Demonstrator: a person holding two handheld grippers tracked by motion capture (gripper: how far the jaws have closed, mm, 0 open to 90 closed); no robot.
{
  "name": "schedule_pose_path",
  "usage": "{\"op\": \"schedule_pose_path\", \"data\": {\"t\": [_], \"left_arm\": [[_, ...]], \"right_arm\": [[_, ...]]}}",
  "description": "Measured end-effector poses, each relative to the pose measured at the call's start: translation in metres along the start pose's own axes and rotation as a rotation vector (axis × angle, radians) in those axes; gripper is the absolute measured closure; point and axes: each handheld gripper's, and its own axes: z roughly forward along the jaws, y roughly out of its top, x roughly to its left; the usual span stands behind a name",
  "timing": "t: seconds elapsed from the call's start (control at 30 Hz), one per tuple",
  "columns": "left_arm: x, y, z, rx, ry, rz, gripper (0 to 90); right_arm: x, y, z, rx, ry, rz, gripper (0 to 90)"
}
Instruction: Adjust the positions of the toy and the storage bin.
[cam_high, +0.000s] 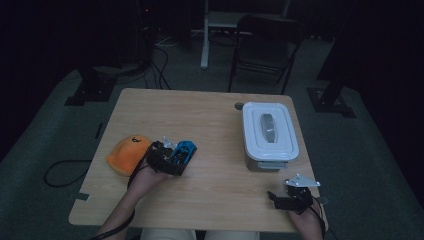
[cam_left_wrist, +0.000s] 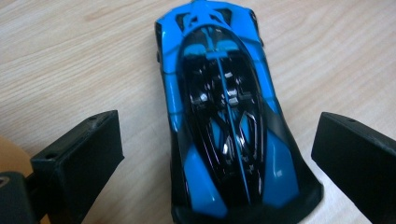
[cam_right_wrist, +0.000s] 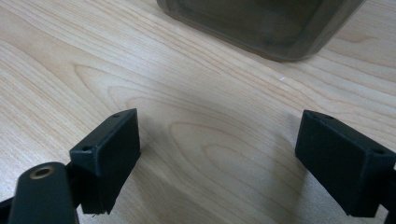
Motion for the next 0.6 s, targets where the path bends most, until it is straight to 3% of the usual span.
{"op": "schedule_pose_path", "data": {"t": [0.43, 0.6], "left_arm": [[0.002, 0.009, 0.019, 0.041, 0.0, 0.008, 2.6], [-0.001, 0.011, 0.025, 0.062, 0.021, 0.02, 5.6]], "right_arm": [[0.0, 0.0, 0.0, -0.001, -0.001, 0.0, 13.8], [0.0, 0.0, 0.0, -0.001, -0.001, 0.001, 13.9]]}}
